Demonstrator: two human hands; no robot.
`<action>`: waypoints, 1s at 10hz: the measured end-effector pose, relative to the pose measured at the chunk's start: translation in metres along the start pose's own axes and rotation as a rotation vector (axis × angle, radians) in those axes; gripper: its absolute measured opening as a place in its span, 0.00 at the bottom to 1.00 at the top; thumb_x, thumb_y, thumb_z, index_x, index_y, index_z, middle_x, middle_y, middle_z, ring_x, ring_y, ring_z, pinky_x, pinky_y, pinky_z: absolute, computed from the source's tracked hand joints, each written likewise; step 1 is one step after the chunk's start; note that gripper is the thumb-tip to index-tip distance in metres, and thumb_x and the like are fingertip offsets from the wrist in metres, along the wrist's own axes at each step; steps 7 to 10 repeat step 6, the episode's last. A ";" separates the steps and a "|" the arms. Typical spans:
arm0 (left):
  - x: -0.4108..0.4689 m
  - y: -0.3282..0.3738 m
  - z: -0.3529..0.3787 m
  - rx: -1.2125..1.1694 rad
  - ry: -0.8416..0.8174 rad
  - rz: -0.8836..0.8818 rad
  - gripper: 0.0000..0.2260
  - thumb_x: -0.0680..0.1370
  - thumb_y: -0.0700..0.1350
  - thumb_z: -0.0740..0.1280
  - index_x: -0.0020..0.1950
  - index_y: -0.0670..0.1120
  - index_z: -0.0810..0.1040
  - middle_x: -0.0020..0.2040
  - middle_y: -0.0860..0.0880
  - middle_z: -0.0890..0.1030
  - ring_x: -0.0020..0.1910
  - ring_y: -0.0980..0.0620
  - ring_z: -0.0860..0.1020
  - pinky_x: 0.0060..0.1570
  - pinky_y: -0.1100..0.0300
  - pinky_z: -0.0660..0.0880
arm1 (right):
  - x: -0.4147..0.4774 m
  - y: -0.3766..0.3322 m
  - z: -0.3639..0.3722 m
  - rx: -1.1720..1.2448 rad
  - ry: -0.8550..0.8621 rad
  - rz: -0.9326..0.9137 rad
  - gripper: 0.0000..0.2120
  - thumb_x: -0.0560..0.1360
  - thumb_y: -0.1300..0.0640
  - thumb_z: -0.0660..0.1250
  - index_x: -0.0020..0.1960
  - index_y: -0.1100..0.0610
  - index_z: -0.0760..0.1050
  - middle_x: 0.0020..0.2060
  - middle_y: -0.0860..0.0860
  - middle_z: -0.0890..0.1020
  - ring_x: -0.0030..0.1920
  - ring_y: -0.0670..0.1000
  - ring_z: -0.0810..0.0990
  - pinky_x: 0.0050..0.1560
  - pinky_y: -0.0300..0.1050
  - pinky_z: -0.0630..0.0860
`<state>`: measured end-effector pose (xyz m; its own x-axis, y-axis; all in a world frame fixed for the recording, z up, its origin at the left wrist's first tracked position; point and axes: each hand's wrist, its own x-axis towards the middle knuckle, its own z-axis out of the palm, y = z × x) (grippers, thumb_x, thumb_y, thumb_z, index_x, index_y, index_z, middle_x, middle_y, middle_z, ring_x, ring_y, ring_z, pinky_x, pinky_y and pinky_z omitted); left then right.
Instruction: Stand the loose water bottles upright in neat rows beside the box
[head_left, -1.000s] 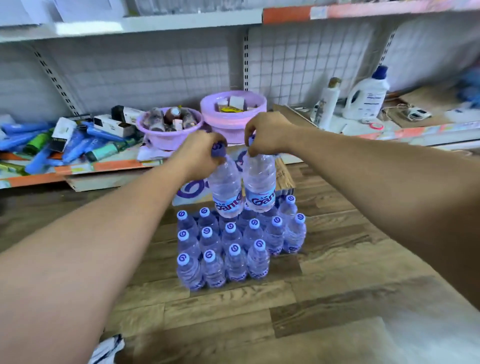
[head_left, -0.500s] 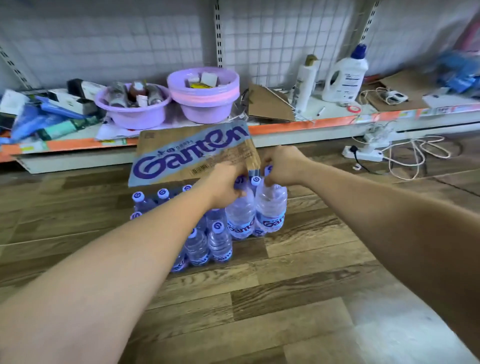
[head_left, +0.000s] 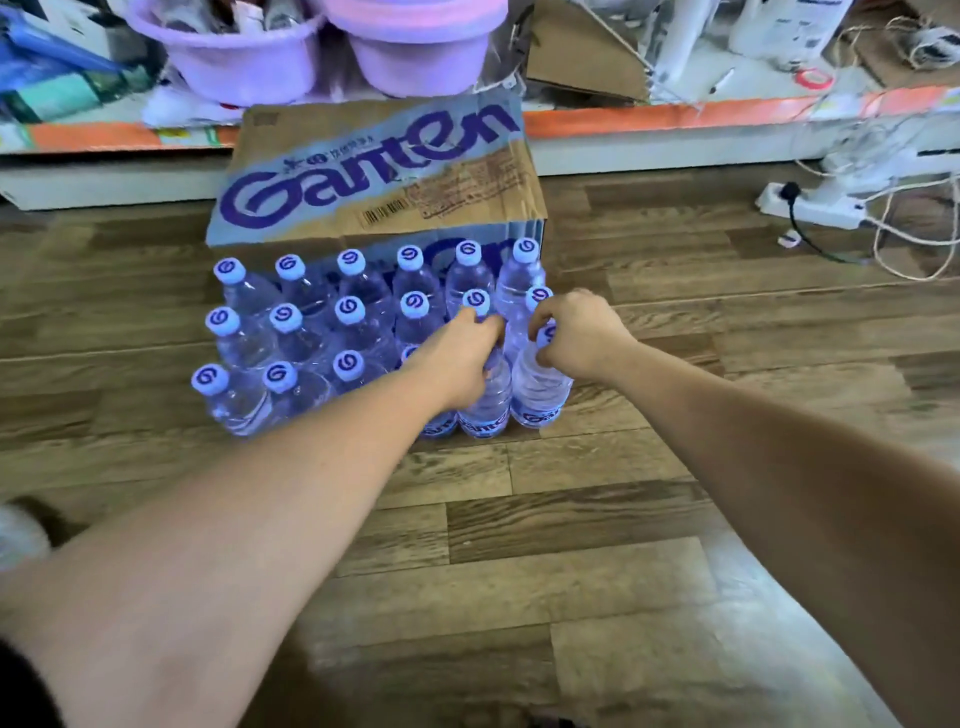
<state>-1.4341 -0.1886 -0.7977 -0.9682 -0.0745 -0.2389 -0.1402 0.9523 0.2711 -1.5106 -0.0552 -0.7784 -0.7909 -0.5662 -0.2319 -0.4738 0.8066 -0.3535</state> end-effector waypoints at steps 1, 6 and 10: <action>0.006 0.000 0.015 0.008 -0.005 -0.041 0.11 0.73 0.36 0.62 0.54 0.41 0.69 0.56 0.39 0.70 0.51 0.36 0.76 0.49 0.43 0.75 | 0.007 0.008 0.013 0.028 0.002 0.011 0.14 0.69 0.62 0.68 0.54 0.54 0.80 0.56 0.60 0.78 0.57 0.58 0.76 0.51 0.40 0.70; -0.014 -0.007 0.013 0.075 0.001 -0.026 0.28 0.79 0.46 0.62 0.76 0.47 0.53 0.71 0.45 0.61 0.55 0.38 0.76 0.51 0.48 0.74 | 0.005 0.017 0.028 -0.196 -0.157 0.020 0.25 0.76 0.48 0.66 0.71 0.49 0.64 0.67 0.58 0.67 0.64 0.61 0.70 0.59 0.51 0.72; -0.014 -0.007 0.013 0.075 0.001 -0.026 0.28 0.79 0.46 0.62 0.76 0.47 0.53 0.71 0.45 0.61 0.55 0.38 0.76 0.51 0.48 0.74 | 0.005 0.017 0.028 -0.196 -0.157 0.020 0.25 0.76 0.48 0.66 0.71 0.49 0.64 0.67 0.58 0.67 0.64 0.61 0.70 0.59 0.51 0.72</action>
